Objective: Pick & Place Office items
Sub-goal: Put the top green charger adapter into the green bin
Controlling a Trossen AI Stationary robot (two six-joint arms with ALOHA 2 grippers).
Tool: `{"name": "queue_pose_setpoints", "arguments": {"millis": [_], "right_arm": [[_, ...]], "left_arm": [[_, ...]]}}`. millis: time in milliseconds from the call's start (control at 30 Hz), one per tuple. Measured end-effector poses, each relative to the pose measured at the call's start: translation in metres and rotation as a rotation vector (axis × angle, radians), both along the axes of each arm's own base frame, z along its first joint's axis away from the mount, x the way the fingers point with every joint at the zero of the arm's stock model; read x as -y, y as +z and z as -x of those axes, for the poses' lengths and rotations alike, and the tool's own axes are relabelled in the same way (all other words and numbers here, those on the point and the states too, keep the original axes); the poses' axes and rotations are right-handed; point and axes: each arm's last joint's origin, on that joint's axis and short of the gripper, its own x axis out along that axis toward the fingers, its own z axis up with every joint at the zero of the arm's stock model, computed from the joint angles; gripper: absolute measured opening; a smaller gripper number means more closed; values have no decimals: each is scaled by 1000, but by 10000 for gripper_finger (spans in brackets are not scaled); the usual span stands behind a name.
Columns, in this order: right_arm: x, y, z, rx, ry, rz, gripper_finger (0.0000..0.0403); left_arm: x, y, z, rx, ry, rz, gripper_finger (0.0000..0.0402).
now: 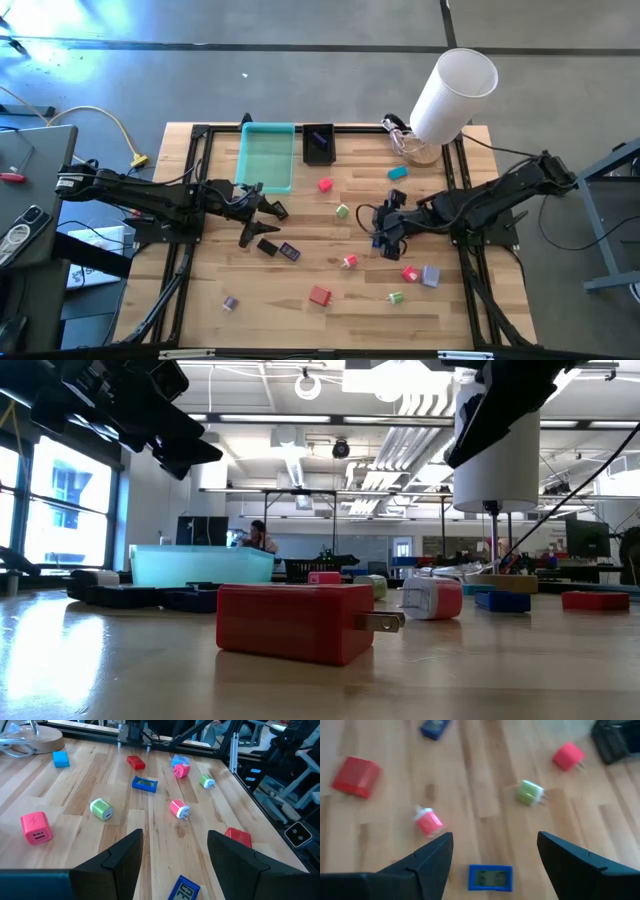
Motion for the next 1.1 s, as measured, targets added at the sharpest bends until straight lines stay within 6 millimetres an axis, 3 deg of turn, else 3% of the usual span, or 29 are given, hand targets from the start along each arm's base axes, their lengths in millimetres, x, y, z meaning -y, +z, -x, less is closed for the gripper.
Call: {"name": "queue_pose_setpoints", "arguments": {"millis": [433,633,767,967,1100], "right_arm": [[7,-39,-51,-28,302,262,262],[29,-42,-69,-60,269,310,247],[46,-40,-75,-79,346,341,242],[74,-39,-77,-56,339,230,240],[81,-45,-81,-55,367,221,240]], "left_arm": [[0,0,0,0,0,2,216],[2,1,0,16,-24,-49,216],[4,1,0,25,-46,-89,216],[4,3,0,44,-47,-94,216],[4,3,0,45,-48,-101,216]]}}
